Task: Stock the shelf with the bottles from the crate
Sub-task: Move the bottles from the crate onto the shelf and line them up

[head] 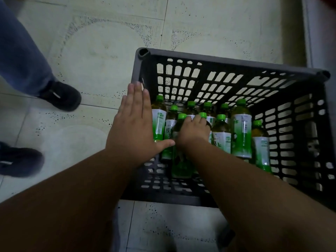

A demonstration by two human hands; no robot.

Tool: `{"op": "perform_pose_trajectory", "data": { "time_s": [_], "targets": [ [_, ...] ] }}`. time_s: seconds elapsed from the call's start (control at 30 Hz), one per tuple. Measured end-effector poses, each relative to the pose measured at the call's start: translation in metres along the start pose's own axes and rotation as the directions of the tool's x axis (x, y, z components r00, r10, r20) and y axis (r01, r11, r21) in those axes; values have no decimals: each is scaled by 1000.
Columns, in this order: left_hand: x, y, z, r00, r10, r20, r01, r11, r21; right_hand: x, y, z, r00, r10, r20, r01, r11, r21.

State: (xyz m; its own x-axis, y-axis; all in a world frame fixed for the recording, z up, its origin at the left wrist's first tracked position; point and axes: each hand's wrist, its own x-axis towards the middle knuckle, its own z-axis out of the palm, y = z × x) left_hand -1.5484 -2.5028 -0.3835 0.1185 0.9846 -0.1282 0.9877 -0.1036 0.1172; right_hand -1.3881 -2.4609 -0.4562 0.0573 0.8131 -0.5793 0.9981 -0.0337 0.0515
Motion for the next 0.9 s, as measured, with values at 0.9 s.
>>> {"op": "perform_pose_trajectory", "data": {
  "time_s": [0.9],
  "targets": [
    [-61,89,-133,998,-12,66,39,905,-423,-180,108,-176,839,-70,-539,502,478,721]
  ]
}}
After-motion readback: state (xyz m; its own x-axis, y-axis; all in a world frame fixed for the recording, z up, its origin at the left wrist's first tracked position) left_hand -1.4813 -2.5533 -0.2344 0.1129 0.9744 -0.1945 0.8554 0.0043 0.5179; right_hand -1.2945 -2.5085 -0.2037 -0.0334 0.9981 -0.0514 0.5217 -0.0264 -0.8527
